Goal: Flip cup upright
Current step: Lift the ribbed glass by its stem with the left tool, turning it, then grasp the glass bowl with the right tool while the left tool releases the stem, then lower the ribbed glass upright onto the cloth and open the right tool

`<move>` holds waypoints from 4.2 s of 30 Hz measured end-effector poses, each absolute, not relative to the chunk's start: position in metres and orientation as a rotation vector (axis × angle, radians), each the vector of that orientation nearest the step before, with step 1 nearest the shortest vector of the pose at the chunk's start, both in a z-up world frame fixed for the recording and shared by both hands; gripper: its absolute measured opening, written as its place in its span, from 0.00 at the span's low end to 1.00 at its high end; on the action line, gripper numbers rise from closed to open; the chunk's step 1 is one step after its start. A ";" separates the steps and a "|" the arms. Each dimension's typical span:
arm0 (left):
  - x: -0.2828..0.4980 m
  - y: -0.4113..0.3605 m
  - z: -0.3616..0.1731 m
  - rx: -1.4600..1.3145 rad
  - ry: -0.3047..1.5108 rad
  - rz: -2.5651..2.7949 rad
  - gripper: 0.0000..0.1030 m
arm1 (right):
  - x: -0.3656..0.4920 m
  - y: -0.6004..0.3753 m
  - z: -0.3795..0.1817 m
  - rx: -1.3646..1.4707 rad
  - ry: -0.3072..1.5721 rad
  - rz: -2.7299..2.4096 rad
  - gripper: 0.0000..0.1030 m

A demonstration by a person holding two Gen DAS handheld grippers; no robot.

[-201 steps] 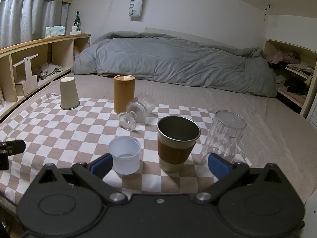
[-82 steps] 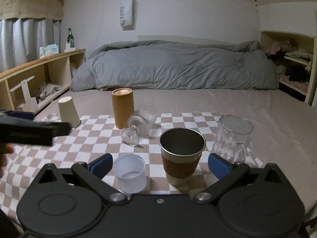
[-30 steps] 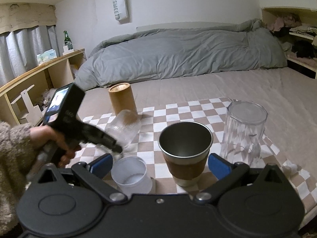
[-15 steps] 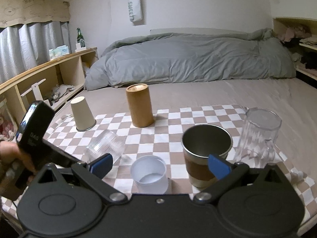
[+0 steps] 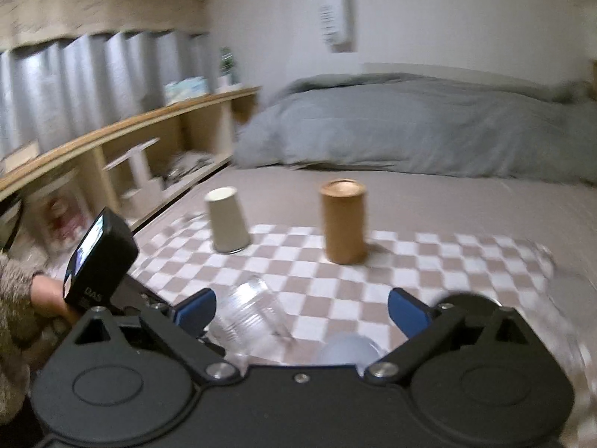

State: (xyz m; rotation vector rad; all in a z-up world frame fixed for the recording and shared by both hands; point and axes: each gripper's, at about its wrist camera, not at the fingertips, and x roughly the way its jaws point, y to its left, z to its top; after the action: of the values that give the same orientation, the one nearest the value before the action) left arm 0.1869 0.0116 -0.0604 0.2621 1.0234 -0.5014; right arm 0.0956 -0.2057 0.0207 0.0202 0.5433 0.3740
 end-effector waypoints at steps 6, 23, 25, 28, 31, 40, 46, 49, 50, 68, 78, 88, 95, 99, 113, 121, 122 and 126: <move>0.184 0.024 -0.055 0.225 0.997 -0.499 0.34 | 0.140 -0.184 0.013 0.123 0.710 0.434 0.88; 0.177 0.027 -0.056 0.191 0.980 -0.510 0.40 | 0.204 -0.146 -0.079 0.813 1.082 0.109 0.83; 0.176 0.028 -0.055 0.186 0.979 -0.511 0.42 | 0.211 -0.142 -0.082 0.825 1.098 0.106 0.83; 0.175 0.031 -0.055 0.175 0.981 -0.511 0.46 | 0.225 -0.137 -0.092 0.846 1.142 0.109 0.83; 0.173 0.031 -0.055 0.181 0.975 -0.498 0.58 | 0.237 -0.136 -0.104 0.868 1.192 0.099 0.84; 0.168 0.035 -0.044 0.160 0.938 -0.490 0.73 | 0.247 -0.141 -0.107 0.833 1.188 0.190 0.72; 0.162 0.042 -0.036 0.127 0.923 -0.475 0.79 | 0.242 -0.142 -0.101 0.787 1.145 0.244 0.71; 0.160 0.048 -0.030 0.092 0.908 -0.452 0.80 | 0.234 -0.140 -0.088 0.699 1.088 0.275 0.71; 0.159 0.050 -0.027 0.082 0.903 -0.447 0.81 | 0.230 -0.138 -0.082 0.652 1.054 0.286 0.71; 0.148 0.113 -0.024 -0.069 0.857 -0.228 0.81 | 0.143 -0.118 -0.049 0.130 0.651 0.297 0.71; 0.148 0.116 -0.022 -0.106 0.835 -0.220 0.81 | 0.106 -0.097 -0.057 -0.013 0.540 0.286 0.71; 0.152 0.115 -0.022 -0.127 0.795 -0.205 0.81 | 0.127 -0.113 -0.058 0.014 0.528 0.190 0.71; 0.152 0.111 -0.021 -0.112 0.779 -0.202 0.81 | 0.126 -0.114 -0.061 0.013 0.528 0.187 0.71; 0.151 0.111 -0.020 -0.111 0.774 -0.196 0.81 | 0.127 -0.112 -0.059 0.007 0.534 0.189 0.71; 0.140 0.102 -0.005 -0.080 0.728 -0.166 0.85 | 0.118 -0.124 -0.039 0.000 0.532 0.217 0.88; 0.126 0.087 0.017 -0.015 0.673 -0.116 0.90 | 0.109 -0.145 -0.015 0.020 0.537 0.223 0.91; 0.123 0.084 0.019 -0.006 0.666 -0.115 0.91 | 0.107 -0.147 -0.013 0.020 0.535 0.221 0.91; 0.113 0.076 0.025 0.017 0.645 -0.102 0.92 | 0.098 -0.155 -0.003 0.027 0.517 0.235 0.93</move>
State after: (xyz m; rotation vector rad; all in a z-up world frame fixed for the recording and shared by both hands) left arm 0.1128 0.0765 0.0248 0.0168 0.6453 -0.1024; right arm 0.0978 -0.1554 -0.0028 0.0269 0.5170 0.2354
